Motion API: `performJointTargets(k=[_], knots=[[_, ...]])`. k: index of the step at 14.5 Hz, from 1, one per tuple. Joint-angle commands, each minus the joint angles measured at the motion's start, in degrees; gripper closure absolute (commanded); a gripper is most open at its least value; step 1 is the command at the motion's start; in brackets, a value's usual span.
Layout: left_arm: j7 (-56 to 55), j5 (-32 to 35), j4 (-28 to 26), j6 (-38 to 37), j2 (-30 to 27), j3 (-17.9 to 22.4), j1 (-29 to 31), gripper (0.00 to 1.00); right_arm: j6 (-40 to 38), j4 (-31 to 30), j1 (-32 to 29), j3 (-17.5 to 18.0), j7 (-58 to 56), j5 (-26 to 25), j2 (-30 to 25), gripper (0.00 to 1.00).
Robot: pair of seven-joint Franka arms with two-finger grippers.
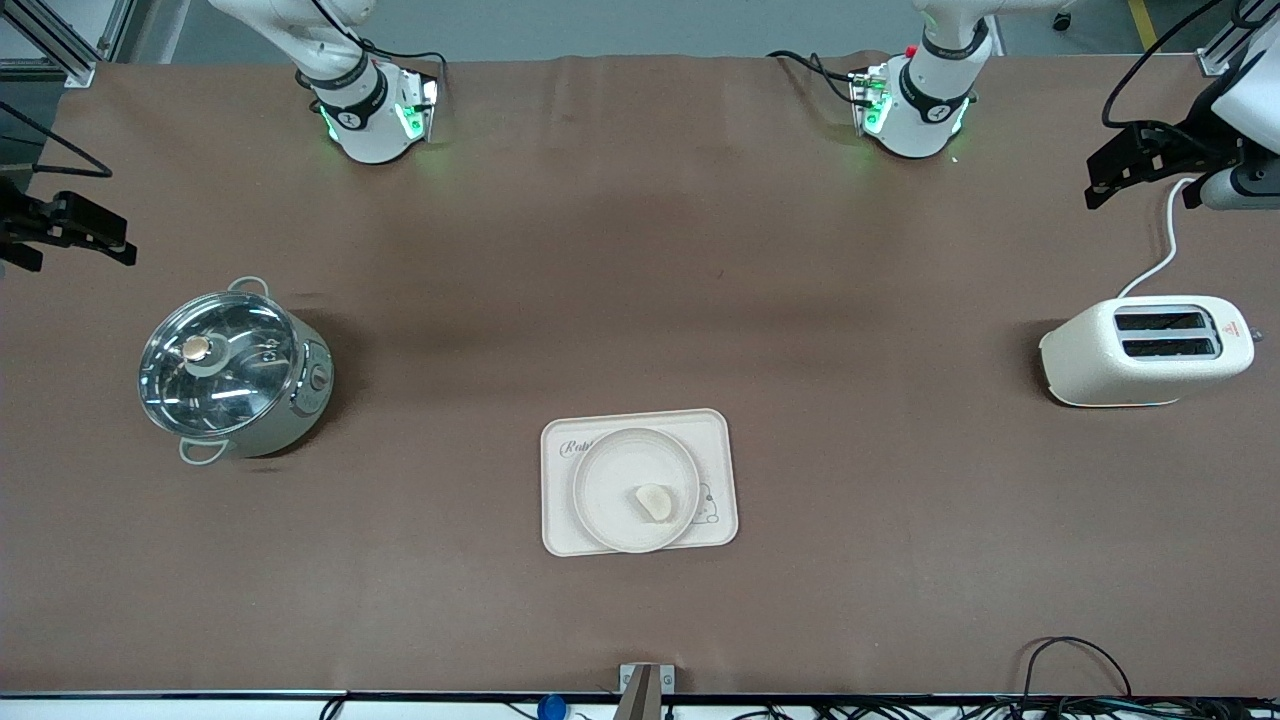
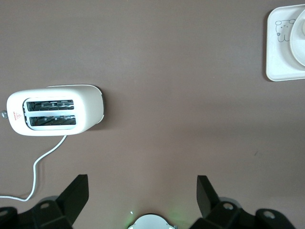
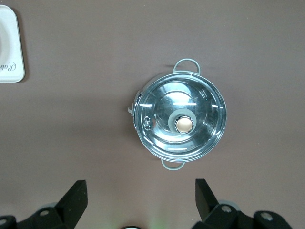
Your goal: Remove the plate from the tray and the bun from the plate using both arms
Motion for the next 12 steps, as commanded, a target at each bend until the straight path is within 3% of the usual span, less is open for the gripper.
performJointTargets(k=[1,9,12], knots=[[1.04,0.21,1.74,-1.24,0.70,0.11,0.07,0.00,0.18,-0.92,-0.18,0.36,-0.45,-1.02,-0.62,0.00],[1.04,0.30,3.59,-1.33,2.28,0.37,0.07,0.00,0.26,-1.00,0.17,0.44,-0.19,-0.41,-0.53,0.00],[0.60,0.30,3.06,-1.33,2.28,0.37,0.07,0.00,4.28,-3.98,2.19,0.53,0.69,6.34,-0.35,0.00]])
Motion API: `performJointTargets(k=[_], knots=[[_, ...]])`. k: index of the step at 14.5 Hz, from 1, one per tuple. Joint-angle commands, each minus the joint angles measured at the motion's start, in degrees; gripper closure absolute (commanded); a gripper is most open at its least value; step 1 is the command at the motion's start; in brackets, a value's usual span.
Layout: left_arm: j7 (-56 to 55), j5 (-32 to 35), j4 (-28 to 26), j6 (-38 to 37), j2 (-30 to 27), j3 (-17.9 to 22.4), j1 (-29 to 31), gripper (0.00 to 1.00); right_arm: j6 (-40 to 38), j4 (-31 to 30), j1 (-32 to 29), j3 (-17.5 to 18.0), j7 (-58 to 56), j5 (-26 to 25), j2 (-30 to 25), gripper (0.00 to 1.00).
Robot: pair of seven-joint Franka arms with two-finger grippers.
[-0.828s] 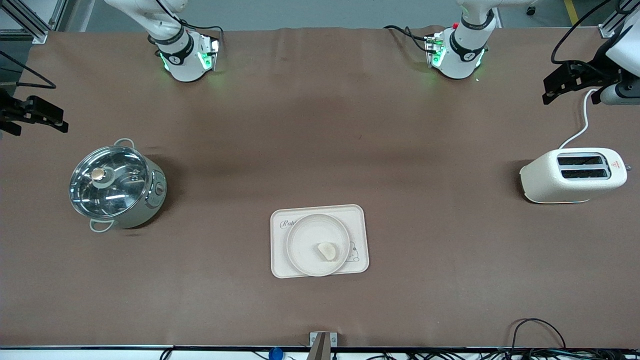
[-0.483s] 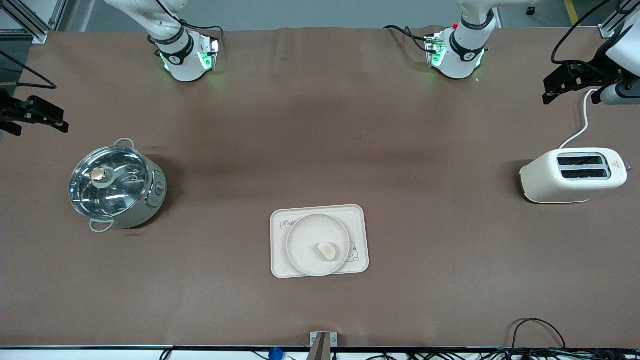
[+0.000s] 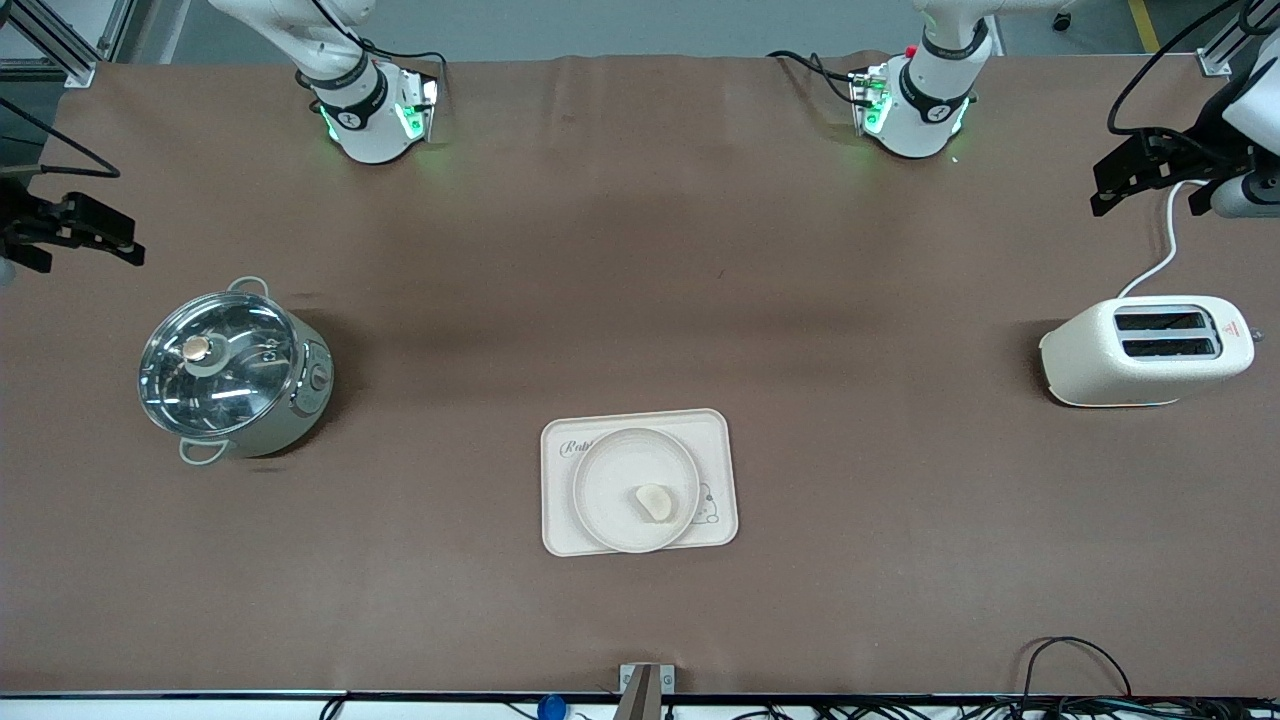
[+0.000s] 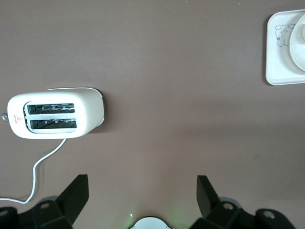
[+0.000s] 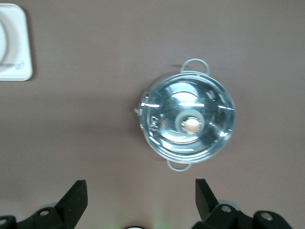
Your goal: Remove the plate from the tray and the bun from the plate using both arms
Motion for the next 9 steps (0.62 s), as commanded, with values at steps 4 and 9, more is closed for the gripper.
performJointTargets(k=[4,9], knots=[[0.25,0.21,1.18,-0.89,0.97,0.16,-0.12,0.00,17.46,-5.67,10.17,0.35,11.11,6.25,6.26,0.00],[0.25,0.21,0.74,-0.71,1.41,0.07,-0.03,0.00,36.71,-3.40,20.28,0.35,29.30,6.69,19.96,0.00]])
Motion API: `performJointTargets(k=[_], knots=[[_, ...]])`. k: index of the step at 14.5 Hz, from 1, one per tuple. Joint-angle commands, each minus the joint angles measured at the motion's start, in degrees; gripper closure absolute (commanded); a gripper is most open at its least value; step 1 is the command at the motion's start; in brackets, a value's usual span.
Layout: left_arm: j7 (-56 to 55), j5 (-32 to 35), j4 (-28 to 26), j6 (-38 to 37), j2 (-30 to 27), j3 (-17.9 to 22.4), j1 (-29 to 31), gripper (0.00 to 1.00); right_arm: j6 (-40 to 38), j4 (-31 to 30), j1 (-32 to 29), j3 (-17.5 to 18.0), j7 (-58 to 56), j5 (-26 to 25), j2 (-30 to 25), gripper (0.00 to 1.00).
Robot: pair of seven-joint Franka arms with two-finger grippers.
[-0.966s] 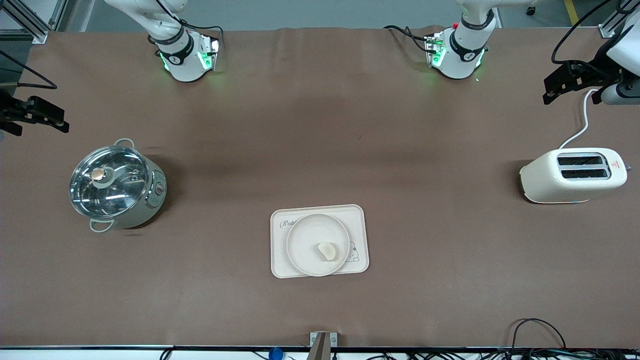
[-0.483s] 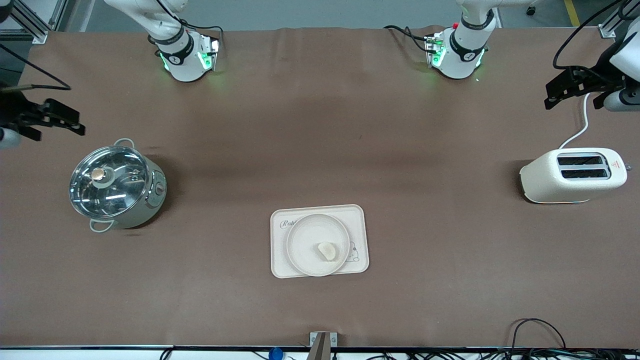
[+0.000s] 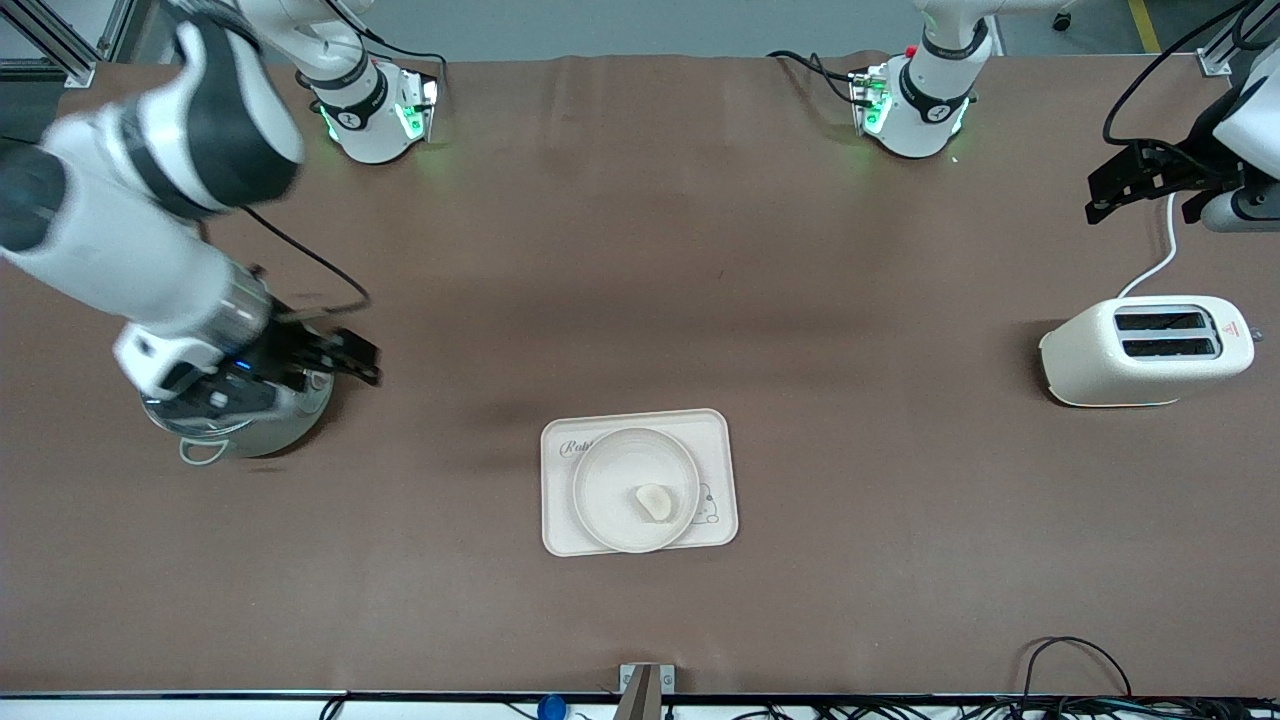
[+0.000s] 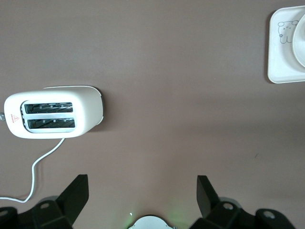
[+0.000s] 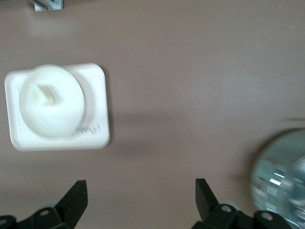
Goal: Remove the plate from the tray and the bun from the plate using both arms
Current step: 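Reach the right gripper to the rim of the white plate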
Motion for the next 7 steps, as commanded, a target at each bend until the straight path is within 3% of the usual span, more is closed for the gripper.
performJointTargets(k=[1,4,7], knots=[[0.25,0.21,0.41,-0.52,0.50,0.05,-0.01,0.00,7.60,4.05,4.50,-0.38,9.57,0.65,8.27,0.00],[0.34,0.12,-0.47,0.71,0.50,0.05,0.08,0.00,19.63,6.25,7.76,-0.47,13.28,-0.06,17.76,0.00],[0.34,0.12,-0.74,0.80,0.85,0.05,0.08,0.00,25.20,8.88,11.00,-0.90,13.46,-0.23,24.72,0.00]])
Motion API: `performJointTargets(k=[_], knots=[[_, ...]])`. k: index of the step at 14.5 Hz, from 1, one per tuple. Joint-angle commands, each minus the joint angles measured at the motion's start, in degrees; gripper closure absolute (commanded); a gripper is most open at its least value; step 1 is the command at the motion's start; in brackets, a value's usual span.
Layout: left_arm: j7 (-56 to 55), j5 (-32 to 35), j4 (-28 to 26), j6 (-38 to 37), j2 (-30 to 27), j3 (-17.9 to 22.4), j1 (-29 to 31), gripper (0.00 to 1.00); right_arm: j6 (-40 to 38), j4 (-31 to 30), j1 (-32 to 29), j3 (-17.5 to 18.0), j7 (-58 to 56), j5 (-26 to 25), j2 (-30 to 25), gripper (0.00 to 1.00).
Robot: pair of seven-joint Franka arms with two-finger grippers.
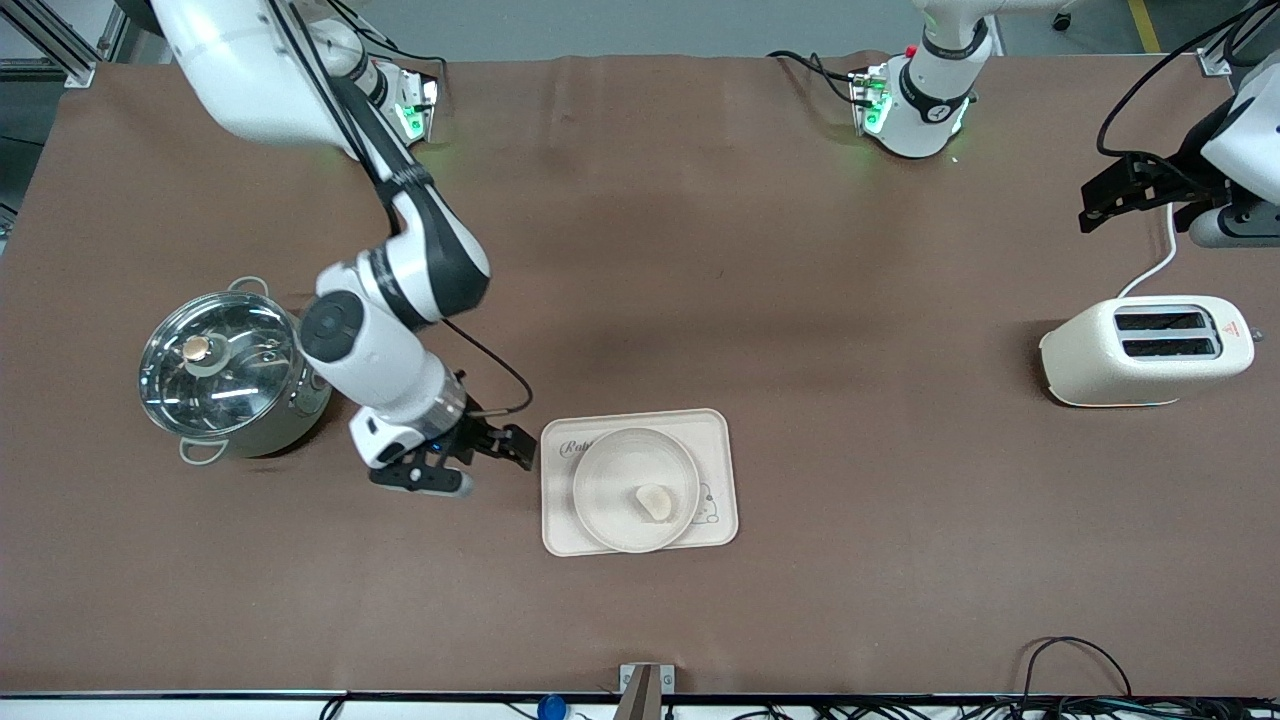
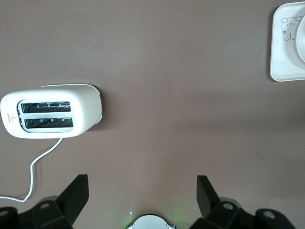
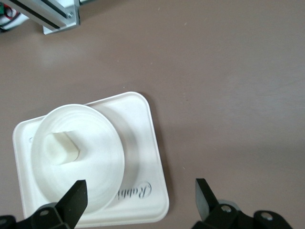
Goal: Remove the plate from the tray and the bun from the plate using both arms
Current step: 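Reach the right gripper to the rim of the white plate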
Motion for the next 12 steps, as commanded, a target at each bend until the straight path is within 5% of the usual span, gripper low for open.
performJointTargets(k=[1,10,12], knots=[[0.34,0.12,-0.33,0.54,-0.02,0.05,0.00,0.00,2.01,5.60,2.76,-0.94,1.55,-0.17,6.58,0.00],[0.25,0.04,-1.20,0.54,-0.11,-0.04,-0.09,0.00,7.55,10.53,7.77,-3.83,3.31,-0.35,15.21,0.00],[0.25,0.03,-1.21,0.54,-0.20,-0.04,0.00,0.00,8.08,10.88,8.39,-4.36,3.31,-0.35,15.91,0.07]])
